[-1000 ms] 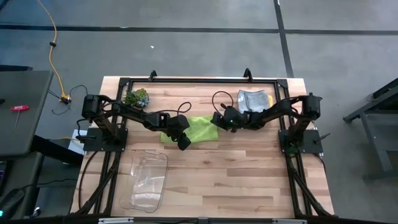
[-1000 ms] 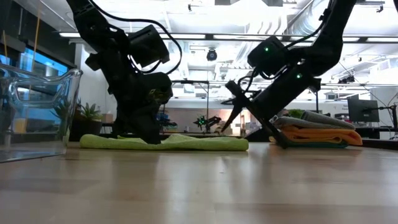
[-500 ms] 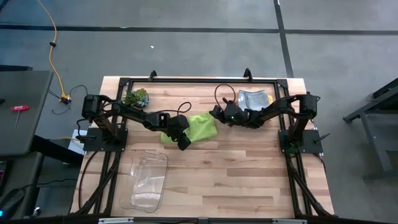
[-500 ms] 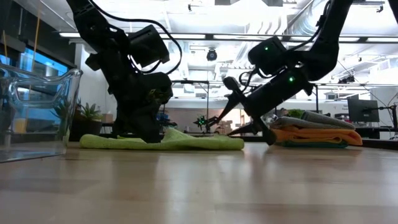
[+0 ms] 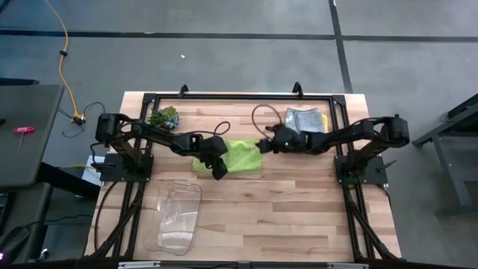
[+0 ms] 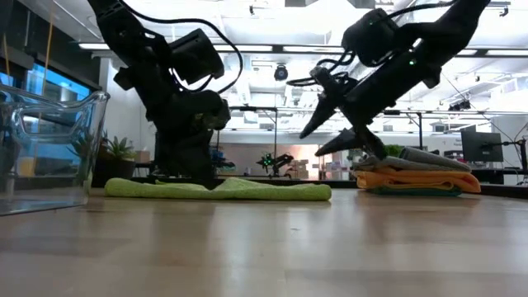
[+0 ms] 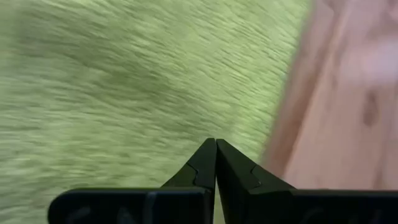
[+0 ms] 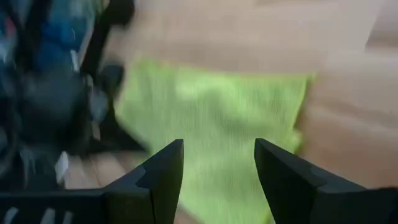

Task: Fold microfiber towels
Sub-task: Fold the green towel

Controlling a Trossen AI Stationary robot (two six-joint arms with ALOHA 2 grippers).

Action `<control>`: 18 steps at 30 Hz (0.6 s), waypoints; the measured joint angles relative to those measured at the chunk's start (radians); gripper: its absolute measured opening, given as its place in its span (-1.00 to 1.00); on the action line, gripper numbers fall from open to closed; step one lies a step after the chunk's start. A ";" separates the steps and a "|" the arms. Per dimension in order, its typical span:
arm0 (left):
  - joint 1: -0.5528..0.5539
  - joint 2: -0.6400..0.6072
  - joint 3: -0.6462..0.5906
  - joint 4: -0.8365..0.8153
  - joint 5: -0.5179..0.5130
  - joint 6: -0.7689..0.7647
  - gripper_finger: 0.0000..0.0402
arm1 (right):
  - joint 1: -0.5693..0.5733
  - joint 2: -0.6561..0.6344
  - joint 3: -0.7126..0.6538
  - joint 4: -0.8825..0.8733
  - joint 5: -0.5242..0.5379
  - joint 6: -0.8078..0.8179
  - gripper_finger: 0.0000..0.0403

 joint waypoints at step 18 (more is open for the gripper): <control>-0.055 0.124 0.197 0.027 -0.153 -0.042 -1.00 | 0.071 -0.305 0.001 -0.217 0.219 -0.194 -0.07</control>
